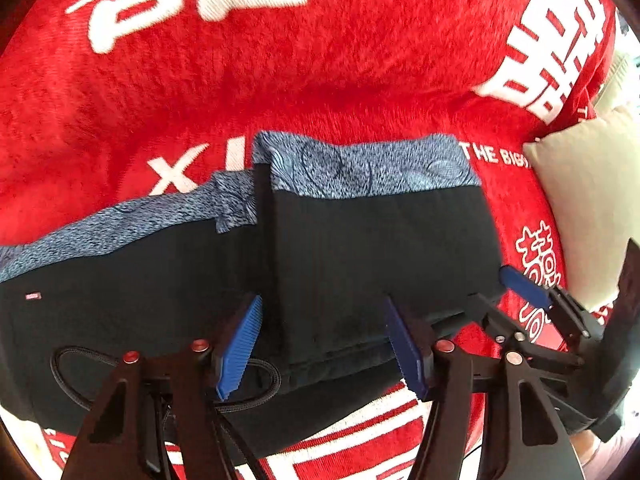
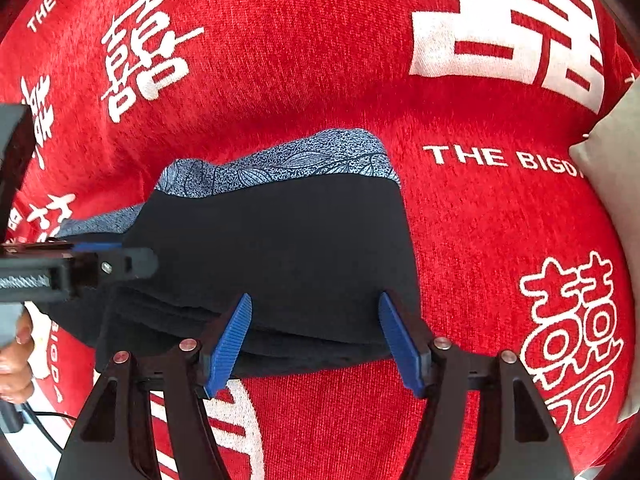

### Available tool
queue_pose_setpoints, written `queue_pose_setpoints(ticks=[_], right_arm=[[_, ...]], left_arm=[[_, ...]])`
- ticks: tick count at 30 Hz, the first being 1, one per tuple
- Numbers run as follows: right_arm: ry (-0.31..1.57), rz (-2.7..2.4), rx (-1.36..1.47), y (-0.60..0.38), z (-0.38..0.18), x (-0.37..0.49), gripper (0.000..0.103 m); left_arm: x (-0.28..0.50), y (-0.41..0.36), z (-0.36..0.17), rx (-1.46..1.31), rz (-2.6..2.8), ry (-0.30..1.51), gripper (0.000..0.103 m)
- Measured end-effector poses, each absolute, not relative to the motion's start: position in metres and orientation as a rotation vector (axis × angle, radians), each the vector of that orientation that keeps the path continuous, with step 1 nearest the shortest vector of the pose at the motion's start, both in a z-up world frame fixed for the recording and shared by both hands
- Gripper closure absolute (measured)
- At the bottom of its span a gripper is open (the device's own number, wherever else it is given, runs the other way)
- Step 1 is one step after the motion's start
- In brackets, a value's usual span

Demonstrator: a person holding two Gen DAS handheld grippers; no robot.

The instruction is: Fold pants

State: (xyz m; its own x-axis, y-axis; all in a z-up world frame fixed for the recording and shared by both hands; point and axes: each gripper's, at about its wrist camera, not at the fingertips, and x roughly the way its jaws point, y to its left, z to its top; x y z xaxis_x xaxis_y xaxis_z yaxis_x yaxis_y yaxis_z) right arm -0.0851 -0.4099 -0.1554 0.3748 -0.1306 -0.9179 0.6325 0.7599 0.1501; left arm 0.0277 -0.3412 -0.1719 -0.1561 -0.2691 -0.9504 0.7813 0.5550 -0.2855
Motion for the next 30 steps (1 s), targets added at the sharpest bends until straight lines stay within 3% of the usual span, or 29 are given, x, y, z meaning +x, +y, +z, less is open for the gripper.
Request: queue_pose_setpoints(ticks=[2,3,6,13,15,24,28,29,30], right_arm=[[1.083,-0.518,0.529,-0.409,-0.155,-0.087,0.033],[1.082,-0.516,0.528,-0.411,-0.156,-0.087,0.033],[1.076,-0.515,0.530,-0.414,-0.158,-0.079,0.033],[1.062,-0.520,0.575,-0.425,-0.139,-0.097,0.033],[1.061,-0.508,0.565,-0.423,-0.132,-0.098,0.033],[1.134,-0.461,0.576,-0.402,-0.152,-0.102,0.033],[1.148,-0.458,0.581,-0.398,-0.155,-0.108,0.033],[1.147,-0.455,0.602,-0.399,-0.154,-0.111,0.033],[1.137,-0.445,0.635,-0.401,-0.153,-0.114,0.033]], left_arm=[[0.027,-0.343,-0.179,0.487,-0.969,1.470,0.053],[0.027,-0.342,-0.182,0.495,-0.955,1.469,0.066],[0.030,-0.334,-0.176,0.469,-0.933,1.459,0.083],[0.016,-0.322,-0.140,0.419,-0.983,1.414,0.087],[0.010,-0.318,-0.136,0.438,-0.982,1.403,0.094],[0.012,-0.283,-0.186,0.452,-0.836,1.457,0.094],[0.012,-0.277,-0.172,0.451,-0.814,1.453,0.089],[0.014,-0.275,-0.168,0.431,-0.814,1.467,0.068],[0.016,-0.273,-0.165,0.416,-0.811,1.468,0.037]])
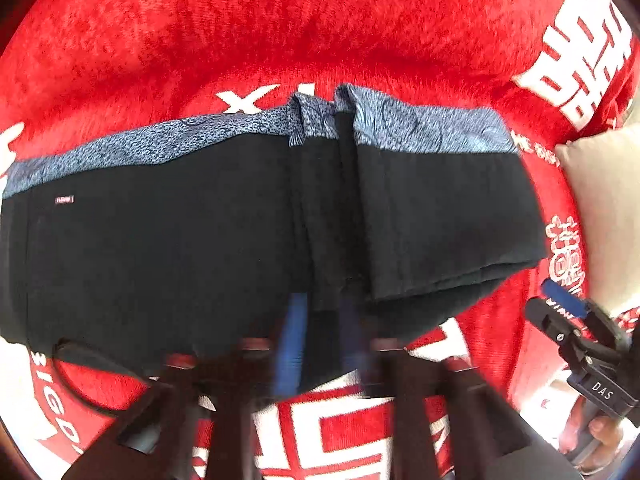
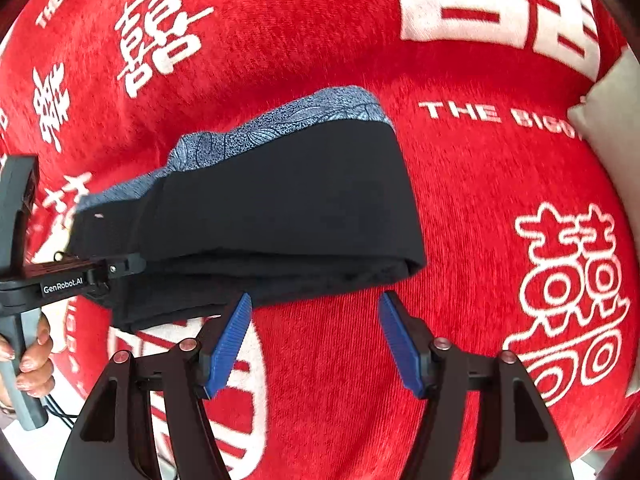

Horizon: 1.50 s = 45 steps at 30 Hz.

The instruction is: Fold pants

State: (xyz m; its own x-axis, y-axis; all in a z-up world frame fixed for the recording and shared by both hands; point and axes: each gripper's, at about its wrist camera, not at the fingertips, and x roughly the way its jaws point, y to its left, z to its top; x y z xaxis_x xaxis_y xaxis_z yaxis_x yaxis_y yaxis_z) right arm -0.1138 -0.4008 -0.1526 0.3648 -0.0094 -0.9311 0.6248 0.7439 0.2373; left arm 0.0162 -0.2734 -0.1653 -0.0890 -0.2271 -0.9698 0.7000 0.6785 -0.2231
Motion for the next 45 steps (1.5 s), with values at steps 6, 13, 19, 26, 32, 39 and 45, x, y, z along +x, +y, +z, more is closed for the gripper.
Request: queue_pose_setpoints(ticks=[6,13,19,26,32,39,45], right_arm=[[0.951,-0.297,1.088,-0.413,-0.158,-0.117,0.033],[0.805,-0.217,1.439,-0.391,-0.203,-0.092,0.033],[0.804,-0.239,1.523,-0.383,-0.217,-0.084,0.033],[0.713,-0.316,1.655,-0.391,-0.234,-0.081,0.035],[0.746,-0.370,1.614,-0.393,-0.228,-0.078,0.090],[0.828,-0.319,1.479,-0.384,-0.205,-0.083,0.090],[0.873,-0.306,1.527,-0.375,-0.240,-0.089,0.089]], left_arm=[[0.041,-0.263,-0.156,0.327,-0.736,1.429,0.021],[0.051,-0.267,-0.168,0.366,-0.699,1.423,0.021],[0.051,-0.271,-0.173,0.372,-0.728,1.431,0.021],[0.062,-0.276,-0.166,0.357,-0.735,1.412,0.021],[0.061,-0.302,-0.155,0.413,-0.791,1.352,0.021],[0.035,-0.312,-0.167,0.512,-0.822,1.363,0.021],[0.030,-0.297,-0.198,0.539,-0.772,1.389,0.014]])
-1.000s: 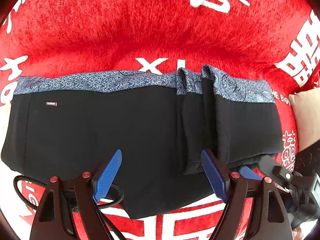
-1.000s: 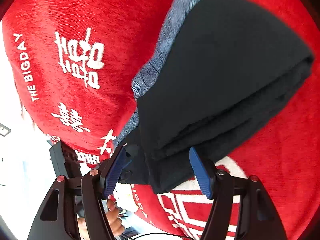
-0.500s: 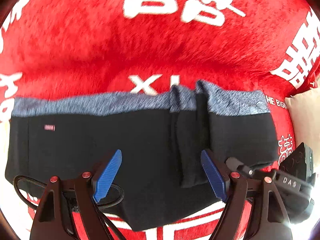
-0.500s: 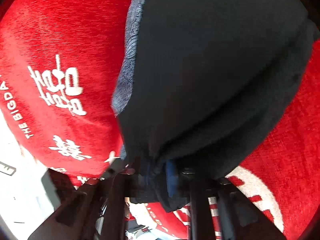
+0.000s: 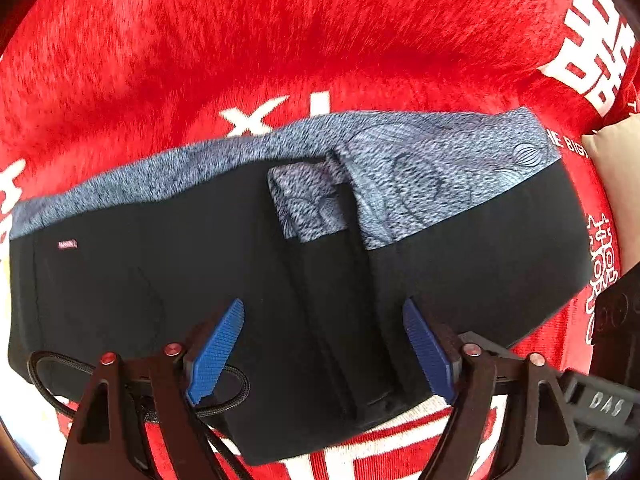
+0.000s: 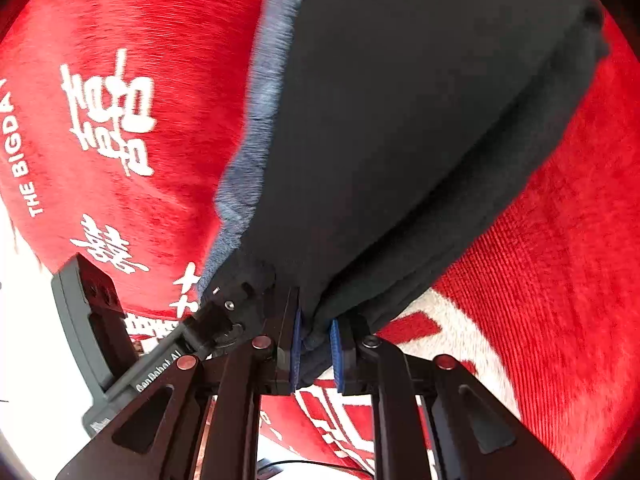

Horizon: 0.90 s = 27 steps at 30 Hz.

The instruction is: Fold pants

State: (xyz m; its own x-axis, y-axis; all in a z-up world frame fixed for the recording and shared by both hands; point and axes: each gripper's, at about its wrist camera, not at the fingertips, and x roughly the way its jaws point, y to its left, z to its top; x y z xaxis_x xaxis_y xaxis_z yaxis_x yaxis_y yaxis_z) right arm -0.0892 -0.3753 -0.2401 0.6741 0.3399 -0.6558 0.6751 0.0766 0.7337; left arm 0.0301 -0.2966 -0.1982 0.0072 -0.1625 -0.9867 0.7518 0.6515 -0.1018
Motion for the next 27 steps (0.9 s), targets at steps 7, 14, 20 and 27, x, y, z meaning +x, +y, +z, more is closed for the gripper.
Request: queue_pose_setpoints(ticks=[7,14,20,27], right_arm=[[0.990,-0.239,1.329,-0.395,-0.185,-0.102,0.070],[1.028,-0.474,0.930,-0.480,-0.135,-0.074,0.077],[1.109,-0.475,0.737,-0.520,-0.152,-0.002,0.079],[1.289,-0.477,0.638,-0.540,-0.197,0.005,0.079]], left_arm=[[0.037,-0.291,-0.169,0.523,-0.729,1.337,0.013],[0.024,-0.323,-0.146,0.486,-0.764,1.285,0.013],[0.003,-0.347,-0.171,0.512,-0.748,1.303,0.013],[0.009,-0.331,-0.195,0.487,-0.692,1.374,0.013]])
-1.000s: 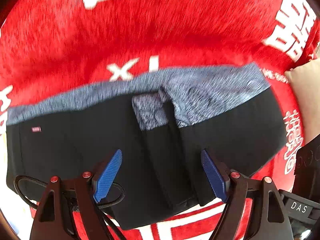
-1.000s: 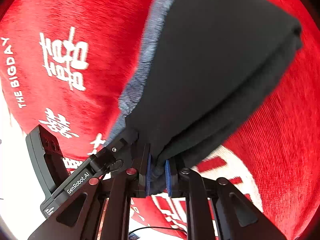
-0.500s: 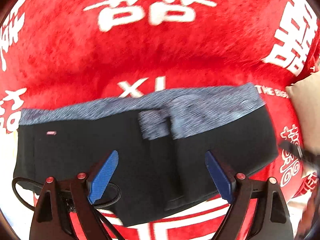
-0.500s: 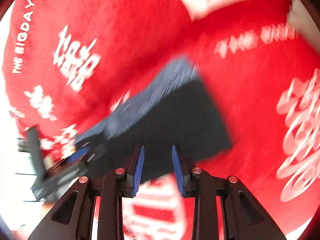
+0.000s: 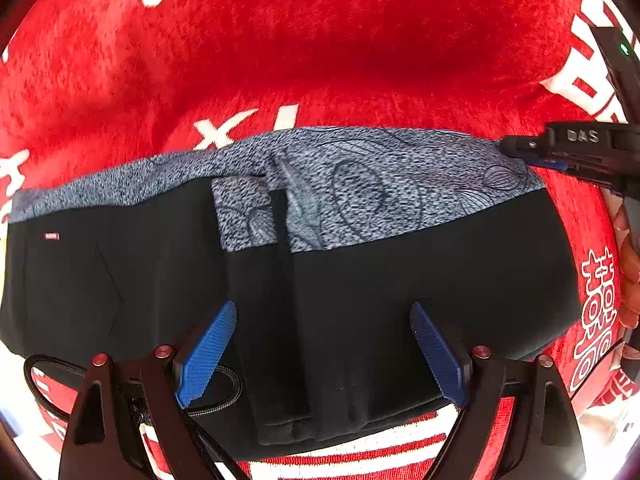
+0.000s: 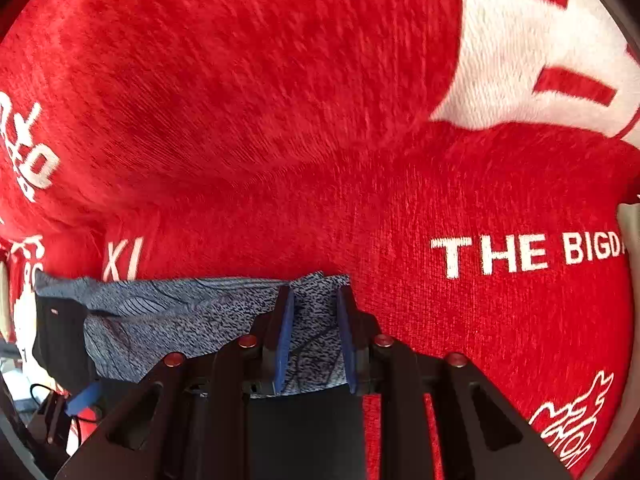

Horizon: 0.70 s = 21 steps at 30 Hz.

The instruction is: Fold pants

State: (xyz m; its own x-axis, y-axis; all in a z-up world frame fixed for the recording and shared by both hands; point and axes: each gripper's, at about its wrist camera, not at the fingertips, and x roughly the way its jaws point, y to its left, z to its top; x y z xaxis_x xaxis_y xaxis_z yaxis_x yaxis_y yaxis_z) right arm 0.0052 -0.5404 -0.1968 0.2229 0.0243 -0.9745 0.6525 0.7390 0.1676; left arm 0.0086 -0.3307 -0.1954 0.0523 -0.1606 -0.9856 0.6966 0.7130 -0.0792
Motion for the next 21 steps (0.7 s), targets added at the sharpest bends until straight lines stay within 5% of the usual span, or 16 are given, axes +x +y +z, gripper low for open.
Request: queue_pose_setpoints(ticks=[10,14,21], right_arm=[[1.334,-0.362,0.798,-0.560,-0.199,0.003,0.068],[1.348,-0.365,0.712,-0.552,-0.198,0.004,0.086],[1.340,-0.469,0.709,-0.547,-0.214,0.009,0.088]], left_arm=[[0.009,-0.330,-0.197,0.485,-0.689,1.365,0.013],[0.009,-0.331,-0.197,0.482,-0.697,1.369,0.013],[0.015,-0.329,-0.205,0.491,-0.704,1.364,0.010]])
